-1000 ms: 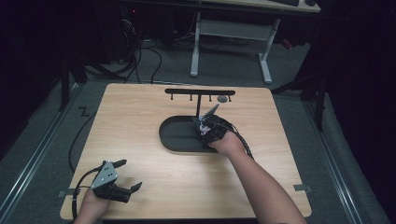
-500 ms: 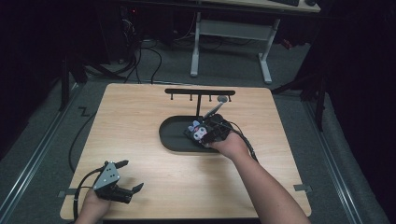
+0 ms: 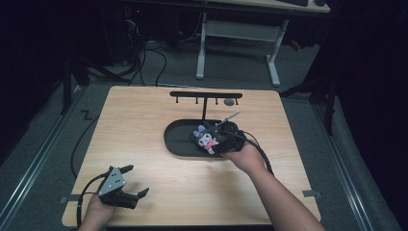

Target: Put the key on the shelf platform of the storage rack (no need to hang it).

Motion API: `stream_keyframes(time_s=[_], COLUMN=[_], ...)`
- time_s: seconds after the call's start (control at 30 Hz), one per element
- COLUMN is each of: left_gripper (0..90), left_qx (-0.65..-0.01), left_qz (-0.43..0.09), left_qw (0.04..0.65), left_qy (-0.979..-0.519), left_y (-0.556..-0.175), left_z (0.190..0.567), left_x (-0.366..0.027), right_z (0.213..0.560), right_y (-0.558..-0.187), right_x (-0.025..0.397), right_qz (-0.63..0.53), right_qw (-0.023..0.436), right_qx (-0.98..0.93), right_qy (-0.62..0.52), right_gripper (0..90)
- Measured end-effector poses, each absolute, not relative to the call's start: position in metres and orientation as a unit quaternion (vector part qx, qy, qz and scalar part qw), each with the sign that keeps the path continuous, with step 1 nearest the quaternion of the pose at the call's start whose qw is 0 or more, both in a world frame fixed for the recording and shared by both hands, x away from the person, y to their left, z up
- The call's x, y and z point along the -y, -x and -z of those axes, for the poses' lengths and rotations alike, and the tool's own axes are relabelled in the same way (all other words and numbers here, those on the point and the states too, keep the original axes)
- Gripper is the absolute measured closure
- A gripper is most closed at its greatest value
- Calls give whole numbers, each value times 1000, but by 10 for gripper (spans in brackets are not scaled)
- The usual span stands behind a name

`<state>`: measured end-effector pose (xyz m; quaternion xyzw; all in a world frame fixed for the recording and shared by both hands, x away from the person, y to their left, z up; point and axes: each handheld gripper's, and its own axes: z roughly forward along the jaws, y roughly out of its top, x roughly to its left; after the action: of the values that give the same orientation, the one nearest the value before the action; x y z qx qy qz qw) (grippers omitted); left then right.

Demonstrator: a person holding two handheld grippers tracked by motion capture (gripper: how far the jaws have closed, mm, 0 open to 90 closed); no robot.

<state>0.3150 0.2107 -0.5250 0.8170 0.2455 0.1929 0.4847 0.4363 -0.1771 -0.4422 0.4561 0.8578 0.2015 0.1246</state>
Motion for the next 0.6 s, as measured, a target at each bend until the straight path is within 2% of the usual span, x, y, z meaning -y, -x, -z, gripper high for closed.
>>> stream_keyframes(time_s=[0.2,0.4,0.6], left_gripper=[45,57,57], left_qx=[-245,-250,-256], left_qz=[-197,-203,-194], left_qw=[484,485,492], left_qy=[-816,-813,-809], left_y=[-316,-315,-316], left_z=[525,526,525], left_x=[-210,-210,-210], right_z=[444,448,458], right_y=[-420,-396,-370], right_x=[195,217,238], right_qz=[-252,-300,-351], right_qw=[135,169,179], right_qx=[-838,-821,-795], right_qy=[-464,-454,-461], right_gripper=[317,311,251])
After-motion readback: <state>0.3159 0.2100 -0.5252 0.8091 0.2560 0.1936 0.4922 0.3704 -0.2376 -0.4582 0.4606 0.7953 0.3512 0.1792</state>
